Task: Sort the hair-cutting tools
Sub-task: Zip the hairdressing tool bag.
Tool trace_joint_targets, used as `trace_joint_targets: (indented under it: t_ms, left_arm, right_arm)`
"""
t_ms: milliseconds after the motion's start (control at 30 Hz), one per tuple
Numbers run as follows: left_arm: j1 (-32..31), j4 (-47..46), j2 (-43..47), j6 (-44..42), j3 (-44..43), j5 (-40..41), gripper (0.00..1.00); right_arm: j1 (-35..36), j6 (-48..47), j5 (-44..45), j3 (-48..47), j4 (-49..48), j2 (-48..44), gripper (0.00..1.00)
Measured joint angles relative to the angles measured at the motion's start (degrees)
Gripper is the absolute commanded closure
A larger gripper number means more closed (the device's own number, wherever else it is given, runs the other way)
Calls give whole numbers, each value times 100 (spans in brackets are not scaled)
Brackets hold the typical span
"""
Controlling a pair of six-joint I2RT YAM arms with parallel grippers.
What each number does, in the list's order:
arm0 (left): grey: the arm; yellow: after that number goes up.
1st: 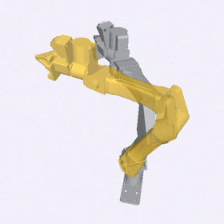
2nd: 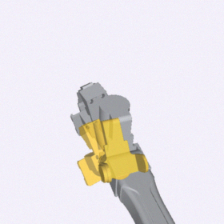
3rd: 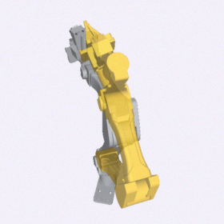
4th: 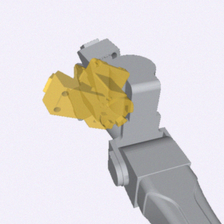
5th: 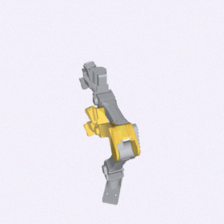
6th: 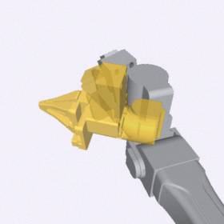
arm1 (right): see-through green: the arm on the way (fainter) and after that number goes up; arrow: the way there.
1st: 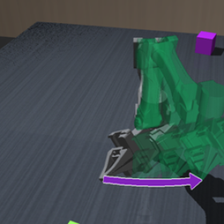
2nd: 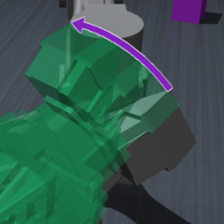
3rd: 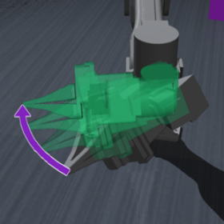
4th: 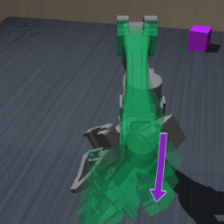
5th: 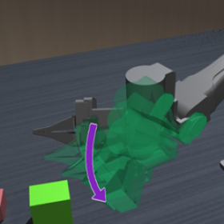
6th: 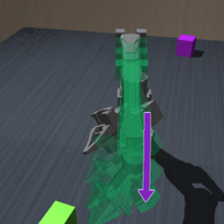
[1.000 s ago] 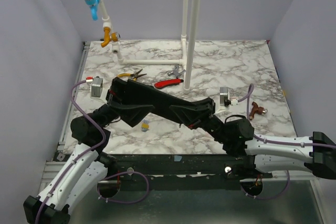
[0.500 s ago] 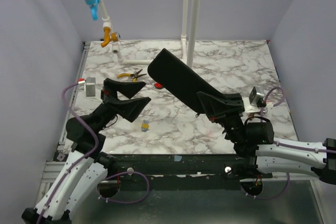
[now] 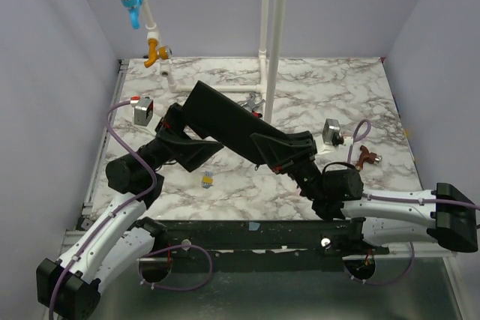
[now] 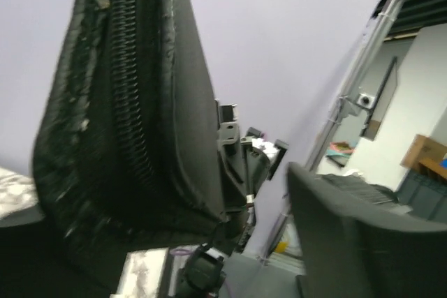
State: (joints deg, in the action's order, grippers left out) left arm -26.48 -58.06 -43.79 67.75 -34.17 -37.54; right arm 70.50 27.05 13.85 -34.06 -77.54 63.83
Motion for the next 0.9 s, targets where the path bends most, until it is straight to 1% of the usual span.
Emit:
trace_joint_targets:
  t_ms: [33, 100, 167, 233, 333, 367, 433, 500, 567, 600, 633, 667, 767, 833, 900]
  left_arm:
    - [-26, -105, -26, 4, -2, 0, 56]
    - [-72, -306, -122, 70, -22, -17, 78]
    - [-92, -433, -264, 122, -61, -44, 91]
    - [-107, -654, -457, 243, -146, -87, 100]
    - [-111, -699, -570, 391, -166, -90, 100]
    - [-118, -699, -575, 404, -166, -85, 100]
    - [-142, -649, -564, 358, -166, -72, 100]
    - [-186, -573, -533, 310, -166, -52, 100]
    - [-188, -317, -382, 63, -173, -90, 100]
    - [-188, -186, -295, -28, -175, -94, 100]
    - [-188, 59, -125, -280, -195, -61, 100]
    - [-186, 258, 2, -407, -227, -22, 100]
    - [-188, 992, 424, -1056, -463, 286, 100]
    - [-188, 1447, 586, -1499, -710, 476, 100]
    - [-184, 1980, 643, -2022, -1158, 555, 100]
  right_arm:
    - [0, 52, -11, -24, -50, 72, 99]
    - [0, 162, -35, -39, -142, 190, 99]
    - [0, 315, -92, -48, -273, 249, 99]
    - [15, 330, -90, -48, -319, 234, 99]
    - [-17, 323, -90, -48, -131, 131, 99]
    - [-17, 317, -90, -50, -20, 66, 97]
    - [-15, 302, -90, -63, 334, -131, 74]
    - [-7, 260, -85, -94, 855, -417, 49]
    - [4, 166, -52, -105, 1569, -785, 37]
    - [2, 87, -2, -127, 1950, -988, 35]
    - [4, -11, 76, -166, 2345, -1193, 26]
    - [2, -118, 122, -223, 2730, -1379, 22]
    - [-7, -448, 219, -439, 3799, -1814, 21]
    - [-4, -651, 238, -601, 4406, -1943, 21]
    - [-7, -855, 243, -787, 4905, -1947, 21]
